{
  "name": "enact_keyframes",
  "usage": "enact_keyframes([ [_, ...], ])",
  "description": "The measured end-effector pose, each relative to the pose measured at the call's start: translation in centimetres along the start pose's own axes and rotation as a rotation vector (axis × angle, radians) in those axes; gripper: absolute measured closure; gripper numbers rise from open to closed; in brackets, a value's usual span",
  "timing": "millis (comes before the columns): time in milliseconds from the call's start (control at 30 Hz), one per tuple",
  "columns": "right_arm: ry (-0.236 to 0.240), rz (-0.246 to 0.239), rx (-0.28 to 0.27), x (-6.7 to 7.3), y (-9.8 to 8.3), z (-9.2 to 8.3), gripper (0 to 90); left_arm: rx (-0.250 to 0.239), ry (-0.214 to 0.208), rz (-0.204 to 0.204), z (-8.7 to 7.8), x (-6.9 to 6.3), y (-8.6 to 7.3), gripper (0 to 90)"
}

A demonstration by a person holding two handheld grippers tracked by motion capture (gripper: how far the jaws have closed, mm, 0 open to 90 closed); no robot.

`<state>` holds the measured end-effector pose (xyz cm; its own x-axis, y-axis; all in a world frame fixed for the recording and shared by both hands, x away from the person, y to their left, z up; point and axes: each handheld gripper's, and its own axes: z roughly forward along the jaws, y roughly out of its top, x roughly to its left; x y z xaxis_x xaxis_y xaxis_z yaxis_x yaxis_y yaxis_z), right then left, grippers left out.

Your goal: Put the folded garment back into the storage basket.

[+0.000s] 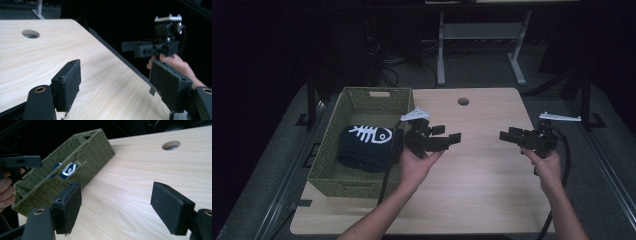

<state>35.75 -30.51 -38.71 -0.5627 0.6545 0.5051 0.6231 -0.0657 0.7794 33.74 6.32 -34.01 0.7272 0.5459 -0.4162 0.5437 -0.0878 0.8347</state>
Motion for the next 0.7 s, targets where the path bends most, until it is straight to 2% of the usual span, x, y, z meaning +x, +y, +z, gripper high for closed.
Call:
enact_keyframes([
  [133,-0.02,0.004,0.015,-0.6,-0.9,-0.8,24.4,0.015,-0.005,0.015,0.7,-0.6,-0.8,24.7],
  [233,-0.028,0.025,0.006,-1.4,-1.8,-1.7,24.4,0.02,-0.012,0.008,1.2,-0.9,-1.4,24.7],
  [367,-0.035,0.037,0.001,-1.8,-2.3,-2.3,24.4,0.031,-0.031,0.0,2.1,-1.3,-2.2,24.7],
  [467,-0.042,0.042,0.007,-2.1,-2.7,-2.5,24.4,0.03,-0.036,0.018,2.5,-1.9,-2.7,24.7],
  [533,-0.046,0.044,-0.009,-2.2,-3.0,-2.8,24.4,0.034,-0.043,0.028,2.8,-2.2,-3.1,24.7],
  [700,-0.07,0.04,-0.011,-2.4,-3.8,-3.3,24.4,0.048,-0.066,0.036,3.5,-2.8,-4.6,24.7],
])
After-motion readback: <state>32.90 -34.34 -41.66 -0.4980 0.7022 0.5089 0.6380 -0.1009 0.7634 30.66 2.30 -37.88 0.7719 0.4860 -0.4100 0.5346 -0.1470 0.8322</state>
